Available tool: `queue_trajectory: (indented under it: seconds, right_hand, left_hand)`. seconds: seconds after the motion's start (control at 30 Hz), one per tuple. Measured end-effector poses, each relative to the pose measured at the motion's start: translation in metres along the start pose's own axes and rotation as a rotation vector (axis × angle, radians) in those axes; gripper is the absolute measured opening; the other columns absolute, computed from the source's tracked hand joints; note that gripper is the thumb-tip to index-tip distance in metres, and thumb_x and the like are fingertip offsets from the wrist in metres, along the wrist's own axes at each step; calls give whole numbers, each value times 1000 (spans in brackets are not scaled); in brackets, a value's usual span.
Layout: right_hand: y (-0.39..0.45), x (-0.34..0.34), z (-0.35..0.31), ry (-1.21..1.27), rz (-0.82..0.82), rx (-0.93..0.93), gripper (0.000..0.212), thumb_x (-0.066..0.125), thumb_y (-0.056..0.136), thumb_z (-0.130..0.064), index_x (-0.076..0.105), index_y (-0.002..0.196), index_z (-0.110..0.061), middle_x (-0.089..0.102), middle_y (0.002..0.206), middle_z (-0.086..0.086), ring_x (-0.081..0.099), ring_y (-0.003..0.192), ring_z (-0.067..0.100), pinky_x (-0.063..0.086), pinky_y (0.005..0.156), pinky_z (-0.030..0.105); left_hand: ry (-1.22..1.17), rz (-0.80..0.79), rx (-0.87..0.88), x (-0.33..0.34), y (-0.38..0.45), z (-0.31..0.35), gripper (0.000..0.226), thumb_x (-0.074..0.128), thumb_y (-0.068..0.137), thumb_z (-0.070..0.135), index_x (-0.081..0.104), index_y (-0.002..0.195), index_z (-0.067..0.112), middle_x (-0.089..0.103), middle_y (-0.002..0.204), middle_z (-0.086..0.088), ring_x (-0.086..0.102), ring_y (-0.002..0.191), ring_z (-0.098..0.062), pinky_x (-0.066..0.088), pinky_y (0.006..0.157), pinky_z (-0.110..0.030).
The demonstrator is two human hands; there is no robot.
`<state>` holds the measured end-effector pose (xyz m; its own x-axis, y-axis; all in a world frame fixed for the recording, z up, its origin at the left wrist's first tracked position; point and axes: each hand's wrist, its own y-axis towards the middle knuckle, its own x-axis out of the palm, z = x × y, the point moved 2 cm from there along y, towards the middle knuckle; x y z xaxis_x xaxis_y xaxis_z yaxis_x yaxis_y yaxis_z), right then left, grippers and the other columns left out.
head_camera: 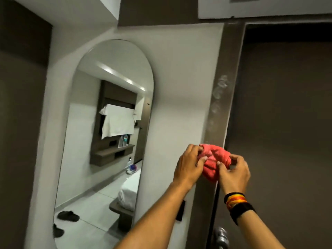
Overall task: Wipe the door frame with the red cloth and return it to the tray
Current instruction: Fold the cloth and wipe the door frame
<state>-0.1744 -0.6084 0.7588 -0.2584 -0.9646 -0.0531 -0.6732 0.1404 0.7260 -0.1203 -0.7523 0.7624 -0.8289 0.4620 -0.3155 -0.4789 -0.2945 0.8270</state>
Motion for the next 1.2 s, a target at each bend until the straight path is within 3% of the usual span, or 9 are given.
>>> queue_trajectory:
  seconds: [0.13, 0.2, 0.3, 0.4, 0.47, 0.57, 0.77, 0.97, 1.2]
  right_hand:
    - [-10, 29, 13, -81, 82, 12, 36, 74, 80, -7, 59, 113, -12, 57, 112, 14, 64, 94, 39, 52, 83, 44]
    - [-14, 37, 19, -168, 147, -66, 47, 74, 80, -4, 54, 122, -13, 51, 121, 15, 62, 100, 39, 53, 86, 47]
    - [-25, 54, 35, -439, 165, -343, 72, 82, 70, -1, 54, 135, -11, 47, 131, 20, 52, 117, 40, 52, 92, 56]
    - [-38, 81, 58, -599, 59, -405, 90, 85, 70, -6, 45, 151, -16, 30, 155, 27, 32, 143, 46, 44, 104, 66]
    - [-47, 97, 63, -575, 10, -363, 82, 68, 88, -19, 28, 159, -19, 9, 165, 29, 11, 154, 47, 31, 115, 67]
    - [-40, 113, 60, -557, 5, -350, 74, 40, 98, -46, 19, 161, -11, -3, 166, 33, -2, 155, 48, 21, 120, 68]
    - [49, 110, 8, -649, 85, -494, 77, 49, 99, -43, 16, 162, -13, -1, 163, 38, -3, 153, 53, 17, 121, 67]
    - [171, 108, -88, -641, 139, -567, 74, 38, 102, -50, 10, 162, -17, -2, 165, 33, -2, 154, 51, 10, 124, 64]
    - [78, 115, -9, -637, 179, -531, 78, 51, 99, -35, 11, 162, -12, 3, 165, 33, -2, 155, 48, 18, 123, 65]
  left_hand:
    - [-23, -75, -41, 15, 3, -41, 20, 62, 97, 36, 53, 113, 28, 59, 119, 4, 65, 103, -20, 58, 87, -39]
    - [-57, -74, -42, 26, 8, -51, 21, 62, 97, 35, 54, 115, 27, 61, 119, 6, 65, 105, -18, 58, 89, -37]
    - [-40, -68, 0, 30, 12, -60, 24, 60, 98, 40, 54, 118, 28, 63, 119, 7, 66, 104, -15, 59, 87, -34]
    - [150, -26, 195, 29, 16, -73, 27, 56, 98, 47, 57, 116, 27, 63, 111, 7, 63, 99, -14, 59, 76, -32]
    - [224, 18, 330, 27, 19, -82, 27, 54, 100, 47, 60, 112, 23, 64, 109, 4, 61, 97, -16, 58, 73, -31]
    - [273, 143, 465, 27, 34, -97, 26, 52, 101, 34, 65, 116, 18, 63, 124, -5, 61, 107, -23, 56, 88, -36]
    - [348, 258, 416, 32, 73, -102, 46, 39, 104, 24, 49, 148, 14, 42, 160, -15, 38, 148, -31, 32, 121, -42]
    - [444, 285, 395, 44, 110, -87, 59, 40, 105, 20, 27, 161, 8, 20, 171, -12, 14, 160, -28, 19, 130, -47]
    - [469, 258, 425, 48, 110, -91, 56, 25, 108, 22, 20, 162, 8, 13, 172, -12, 8, 161, -28, 11, 132, -47]
